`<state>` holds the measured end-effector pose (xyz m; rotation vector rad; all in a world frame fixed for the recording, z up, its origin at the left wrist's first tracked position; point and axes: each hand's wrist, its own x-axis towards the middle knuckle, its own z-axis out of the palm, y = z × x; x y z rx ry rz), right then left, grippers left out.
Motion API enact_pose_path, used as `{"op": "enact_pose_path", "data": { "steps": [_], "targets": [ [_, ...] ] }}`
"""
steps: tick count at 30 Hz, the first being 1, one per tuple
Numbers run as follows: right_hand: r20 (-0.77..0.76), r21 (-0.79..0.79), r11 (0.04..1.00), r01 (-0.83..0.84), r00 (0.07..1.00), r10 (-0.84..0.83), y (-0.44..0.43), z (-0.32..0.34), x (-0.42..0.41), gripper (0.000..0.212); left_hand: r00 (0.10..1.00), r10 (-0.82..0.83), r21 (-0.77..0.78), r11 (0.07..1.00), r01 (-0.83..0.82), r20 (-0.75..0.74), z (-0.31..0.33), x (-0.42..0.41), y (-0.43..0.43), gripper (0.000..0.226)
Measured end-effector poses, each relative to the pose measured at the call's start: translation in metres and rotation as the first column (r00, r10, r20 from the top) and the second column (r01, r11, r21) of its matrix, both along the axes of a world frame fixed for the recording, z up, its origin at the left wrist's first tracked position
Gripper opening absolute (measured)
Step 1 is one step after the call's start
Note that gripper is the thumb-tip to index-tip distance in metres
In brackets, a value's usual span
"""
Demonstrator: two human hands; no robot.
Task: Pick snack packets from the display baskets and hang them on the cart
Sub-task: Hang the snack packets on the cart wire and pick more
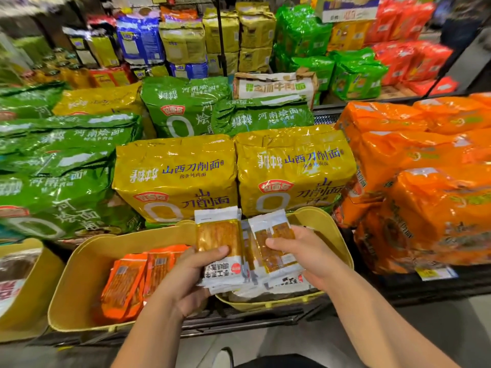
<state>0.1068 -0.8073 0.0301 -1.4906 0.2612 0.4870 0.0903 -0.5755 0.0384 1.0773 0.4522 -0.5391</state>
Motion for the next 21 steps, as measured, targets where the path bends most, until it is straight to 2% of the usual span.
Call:
{"op": "enact_pose_path", "data": {
  "steps": [2, 3, 7, 10, 12, 15, 17, 19, 21],
  "targets": [
    [-0.009, -0.005, 1.0, -0.007, 1.0, 0.007, 0.001, 0.0, 0.0, 0.013, 0.999, 0.046, 0.012, 0.999, -0.047, 0.019, -0.002, 0.002, 0.003, 0.106],
    [-0.015, -0.003, 1.0, -0.016, 1.0, 0.016, 0.002, -0.001, -0.001, 0.012, 0.999, 0.032, 0.016, 0.999, -0.033, 0.036, -0.001, 0.003, 0.002, 0.106],
    [-0.035, 0.014, 1.0, 0.005, 0.999, -0.005, 0.012, -0.004, -0.001, 0.022, 0.995, -0.05, 0.028, 0.998, 0.048, 0.085, 0.01, 0.006, -0.002, 0.069],
    [-0.036, 0.064, 0.997, 0.047, 0.998, -0.044, 0.013, 0.0, -0.001, 0.023, 0.996, -0.018, 0.037, 0.999, 0.015, 0.085, 0.012, 0.005, 0.002, 0.045],
    [-0.024, 0.027, 0.999, 0.036, 0.999, -0.035, 0.005, 0.004, -0.001, 0.022, 0.997, 0.003, 0.026, 1.0, -0.005, 0.081, 0.011, 0.005, 0.006, 0.051],
    [0.0, -0.144, 0.987, 0.066, 0.998, -0.067, -0.018, 0.001, 0.005, 0.025, 0.993, 0.004, 0.048, 0.999, -0.01, 0.117, 0.01, 0.008, 0.016, 0.069],
    [0.005, -0.333, 0.942, 0.033, 0.999, -0.034, -0.026, -0.003, 0.012, 0.023, 0.99, 0.008, 0.055, 0.998, -0.016, 0.137, 0.013, 0.01, 0.022, 0.059],
    [0.031, -0.556, 0.831, -0.026, 0.998, 0.052, -0.023, -0.011, 0.016, 0.02, 0.99, -0.008, 0.044, 0.999, 0.002, 0.144, 0.015, 0.013, 0.024, 0.05],
    [0.144, -0.757, 0.652, 0.033, 0.983, 0.118, -0.015, -0.017, 0.014, 0.027, 0.988, -0.05, 0.039, 0.998, 0.044, 0.147, 0.015, 0.015, 0.021, 0.059]
  ]
}}
